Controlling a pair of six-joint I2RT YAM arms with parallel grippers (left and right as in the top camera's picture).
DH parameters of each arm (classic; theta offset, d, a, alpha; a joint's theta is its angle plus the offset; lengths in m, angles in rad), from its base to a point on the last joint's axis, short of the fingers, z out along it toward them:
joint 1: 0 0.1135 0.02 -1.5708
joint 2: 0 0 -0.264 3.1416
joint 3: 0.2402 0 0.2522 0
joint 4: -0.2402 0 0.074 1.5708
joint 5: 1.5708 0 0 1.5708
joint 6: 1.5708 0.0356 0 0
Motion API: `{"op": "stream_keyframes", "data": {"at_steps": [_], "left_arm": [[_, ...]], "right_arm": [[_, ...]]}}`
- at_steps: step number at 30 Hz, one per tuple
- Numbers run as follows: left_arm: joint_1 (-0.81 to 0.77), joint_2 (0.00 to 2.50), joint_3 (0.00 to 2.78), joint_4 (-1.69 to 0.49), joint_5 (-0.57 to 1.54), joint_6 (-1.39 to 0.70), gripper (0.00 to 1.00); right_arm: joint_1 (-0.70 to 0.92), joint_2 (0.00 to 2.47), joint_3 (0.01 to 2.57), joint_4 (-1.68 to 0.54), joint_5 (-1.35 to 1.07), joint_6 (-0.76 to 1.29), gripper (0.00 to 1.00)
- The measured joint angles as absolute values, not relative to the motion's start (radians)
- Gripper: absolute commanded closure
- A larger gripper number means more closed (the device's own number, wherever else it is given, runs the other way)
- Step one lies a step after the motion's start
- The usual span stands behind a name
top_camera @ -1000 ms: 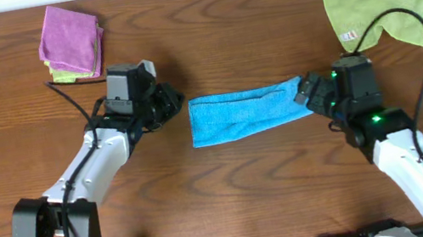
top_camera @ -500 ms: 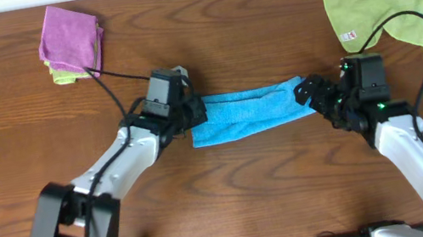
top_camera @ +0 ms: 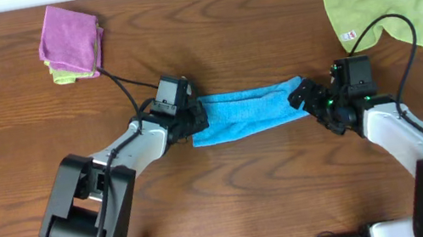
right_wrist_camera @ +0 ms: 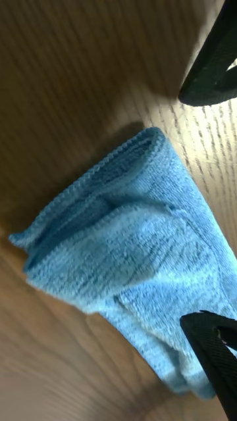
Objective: Fold the cloth
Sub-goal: 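Hold the folded strip and bring the right gripper toward the left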
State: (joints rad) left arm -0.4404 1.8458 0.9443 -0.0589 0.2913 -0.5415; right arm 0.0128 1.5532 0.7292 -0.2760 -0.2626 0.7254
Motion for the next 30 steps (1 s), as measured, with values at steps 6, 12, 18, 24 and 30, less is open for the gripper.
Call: {"op": "stream_keyframes", "data": {"at_steps": [6, 12, 18, 24, 30], "left_arm": [[-0.440, 1.850, 0.945, -0.056, 0.284, -0.542, 0.94], [-0.440, 1.851, 0.947, -0.064, 0.284, -0.542, 0.94], [-0.440, 1.851, 0.951, -0.071, 0.284, -0.541, 0.94], [-0.440, 1.851, 0.952, -0.080, 0.284, -0.542, 0.94], [-0.438, 1.851, 0.965, -0.108, 0.283, -0.542, 0.94]], "right_arm": [[0.013, 1.600, 0.733, -0.207, -0.279, 0.752, 0.01], [0.034, 1.645, 0.746, -0.130, -0.290, 0.781, 0.20], [0.069, 1.681, 0.752, -0.102, -0.288, 0.795, 0.75], [0.083, 1.703, 0.748, -0.069, -0.258, 0.767, 0.99], [0.084, 1.656, 0.748, -0.082, -0.253, 0.687, 0.99]]}}
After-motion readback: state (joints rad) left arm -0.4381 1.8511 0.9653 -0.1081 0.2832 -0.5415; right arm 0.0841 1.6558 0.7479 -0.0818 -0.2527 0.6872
